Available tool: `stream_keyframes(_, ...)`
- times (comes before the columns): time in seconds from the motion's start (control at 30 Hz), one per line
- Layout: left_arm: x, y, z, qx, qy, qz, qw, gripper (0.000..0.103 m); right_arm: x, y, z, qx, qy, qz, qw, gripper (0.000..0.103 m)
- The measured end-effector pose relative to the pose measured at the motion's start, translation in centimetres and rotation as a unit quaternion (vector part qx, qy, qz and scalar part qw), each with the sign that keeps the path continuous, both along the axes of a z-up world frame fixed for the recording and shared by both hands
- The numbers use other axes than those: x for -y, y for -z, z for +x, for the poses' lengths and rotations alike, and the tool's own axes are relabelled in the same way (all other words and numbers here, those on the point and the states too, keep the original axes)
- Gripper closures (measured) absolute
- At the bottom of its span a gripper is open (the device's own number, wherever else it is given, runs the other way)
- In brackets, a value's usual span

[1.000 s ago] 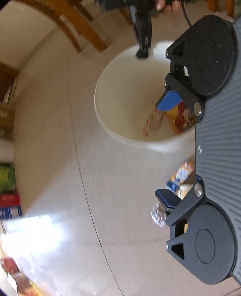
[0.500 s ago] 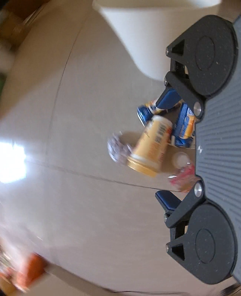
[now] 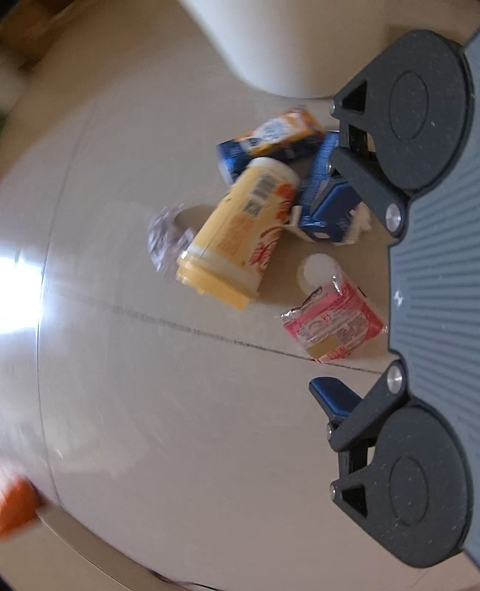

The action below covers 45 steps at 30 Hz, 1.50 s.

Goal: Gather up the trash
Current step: 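Return the left gripper to the pile and grasp the pink snack wrapper, then lift the pink wrapper over the bin and open the left gripper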

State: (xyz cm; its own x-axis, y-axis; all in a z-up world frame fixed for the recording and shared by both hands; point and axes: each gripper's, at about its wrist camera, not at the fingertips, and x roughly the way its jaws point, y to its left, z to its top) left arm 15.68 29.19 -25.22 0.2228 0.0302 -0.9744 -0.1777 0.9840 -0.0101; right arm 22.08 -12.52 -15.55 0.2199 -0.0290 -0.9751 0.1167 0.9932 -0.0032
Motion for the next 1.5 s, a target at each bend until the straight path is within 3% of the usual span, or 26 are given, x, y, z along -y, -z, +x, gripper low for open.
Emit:
stream_keyframes(0.1,0.8,0.0,0.4,-0.009,0.076,0.004,0.9971,0.012,-0.2,0.0,-0.1,0.001,-0.001,-0.003,1.0,0.092)
stream_keyframes(0.2,1.5,-0.3,0.5,-0.01,0.152,0.008,0.9882,0.012,-0.4,0.0,0.0,-0.001,-0.004,-0.006,1.0,0.092)
stream_keyframes(0.37,0.6,0.5,-0.6,-0.002,0.22,-0.016,0.9754,0.011,-1.0,0.0,0.0,-0.001,-0.011,-0.02,1.0,0.091)
stream_keyframes(0.57,0.5,3.0,-3.2,-0.004,0.326,-0.008,0.9455,0.011,-1.9,-0.1,0.2,-0.006,-0.02,-0.04,0.999,0.089)
stream_keyframes(0.87,-1.6,7.1,-3.6,0.011,0.36,0.004,0.9329,0.012,-2.9,-0.3,0.3,-0.007,-0.022,-0.052,0.998,0.088)
stream_keyframes(1.03,-2.1,8.4,-2.7,0.007,0.374,-0.022,0.9271,0.011,-3.4,-0.4,0.4,-0.008,-0.025,-0.057,0.998,0.088)
stream_keyframes(1.13,-1.8,9.2,-2.4,0.01,0.388,-0.009,0.9214,0.012,-3.6,-0.3,0.2,-0.002,-0.028,-0.061,0.998,0.087)
stream_keyframes(1.33,-0.6,10.0,-2.7,0.01,0.419,-0.007,0.9079,0.023,-4.0,-0.3,-0.5,0.008,-0.037,-0.067,0.997,0.087)
stream_keyframes(1.5,-0.3,8.9,-2.8,0.014,0.414,-0.002,0.9103,0.04,-3.8,-0.3,-0.9,0.015,-0.043,-0.066,0.997,0.087)
